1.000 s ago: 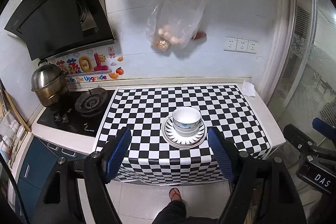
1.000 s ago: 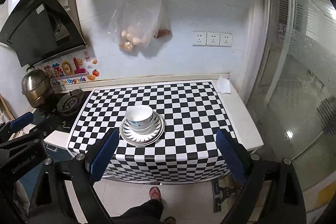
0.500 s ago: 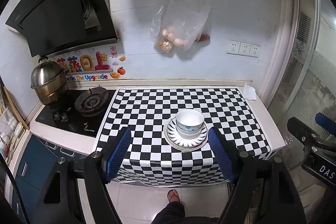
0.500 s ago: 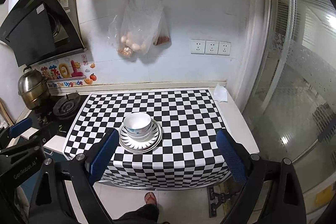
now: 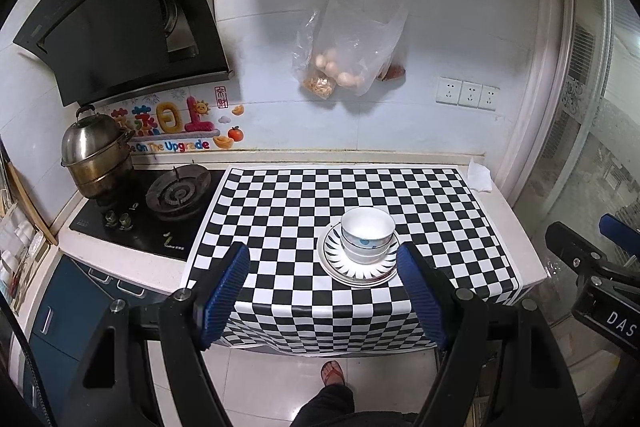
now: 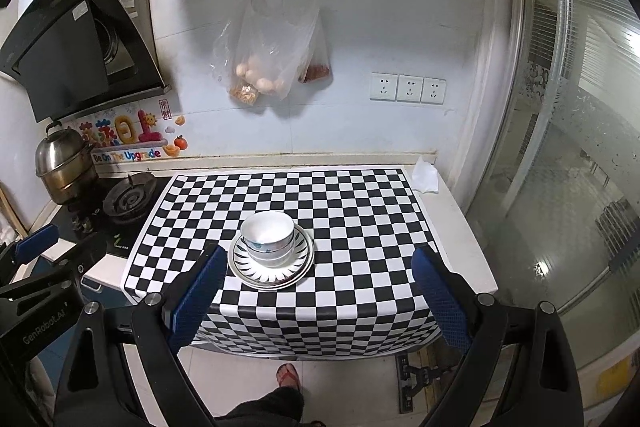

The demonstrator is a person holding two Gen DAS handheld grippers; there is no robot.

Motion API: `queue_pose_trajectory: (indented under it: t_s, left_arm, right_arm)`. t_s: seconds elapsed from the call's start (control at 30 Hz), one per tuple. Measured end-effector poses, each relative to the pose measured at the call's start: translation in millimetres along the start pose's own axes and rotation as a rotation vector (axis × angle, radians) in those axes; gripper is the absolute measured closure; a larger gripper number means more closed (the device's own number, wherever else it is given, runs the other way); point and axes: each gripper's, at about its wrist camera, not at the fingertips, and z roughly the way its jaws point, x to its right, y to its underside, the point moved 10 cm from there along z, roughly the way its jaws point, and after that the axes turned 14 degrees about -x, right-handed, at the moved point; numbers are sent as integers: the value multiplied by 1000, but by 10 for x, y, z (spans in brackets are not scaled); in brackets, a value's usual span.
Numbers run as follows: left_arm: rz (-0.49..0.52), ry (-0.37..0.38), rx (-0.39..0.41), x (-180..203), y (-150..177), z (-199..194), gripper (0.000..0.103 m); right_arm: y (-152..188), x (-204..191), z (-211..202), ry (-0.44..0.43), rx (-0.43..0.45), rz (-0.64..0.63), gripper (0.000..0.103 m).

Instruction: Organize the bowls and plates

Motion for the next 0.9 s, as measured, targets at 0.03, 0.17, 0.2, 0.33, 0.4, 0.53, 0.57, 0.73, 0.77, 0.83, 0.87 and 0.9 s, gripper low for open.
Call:
queue_pose_trajectory:
  t_s: [0.03, 0.17, 0.2, 0.33, 0.4, 0.53, 0.57, 0.73, 0.77, 0.83, 0.87, 0.9]
  left_arm:
    - [-1, -2, 0, 0, 0, -1, 29]
    - [-3, -5, 5, -17, -19, -12, 29]
    - [-3, -6, 6, -21, -23, -15, 29]
    - [-4, -8, 4, -22, -30, -20, 29]
    - [-6, -9, 5, -23, -30, -29, 29]
    - [-8, -9, 7, -20, -29, -40, 29]
    - [-7, -8, 7, -21, -28, -40, 29]
    - [-9, -11, 12, -5, -16, -76, 29]
    - [-10, -10, 13, 0, -16, -80, 29]
    - [-10, -11, 14, -3, -17, -79, 29]
    - [-9, -11, 14, -5, -16, -79, 29]
    - [-10, -11, 15, 1, -19, -85, 29]
  right_arm:
    - [-1, 5, -1, -1, -1, -2, 7]
    - [5, -10, -15, 0, -1, -5, 7]
    - [7, -21, -22, -2, -2, -5, 7]
    - [7, -22, -26, -2, -2, -6, 7]
    - [5, -22, -26, -2, -2, -6, 7]
    - [9, -21, -27, -2, -3, -5, 7]
    - [8, -20, -28, -3, -2, -5, 7]
    - [3, -27, -54, 1, 4, -7, 7]
    - [3, -25, -59, 2, 5, -8, 7]
    - [7, -23, -67, 3, 5, -7, 7]
    - [4, -23, -67, 2, 6, -8, 7]
    - [2, -23, -67, 3, 7, -8, 7]
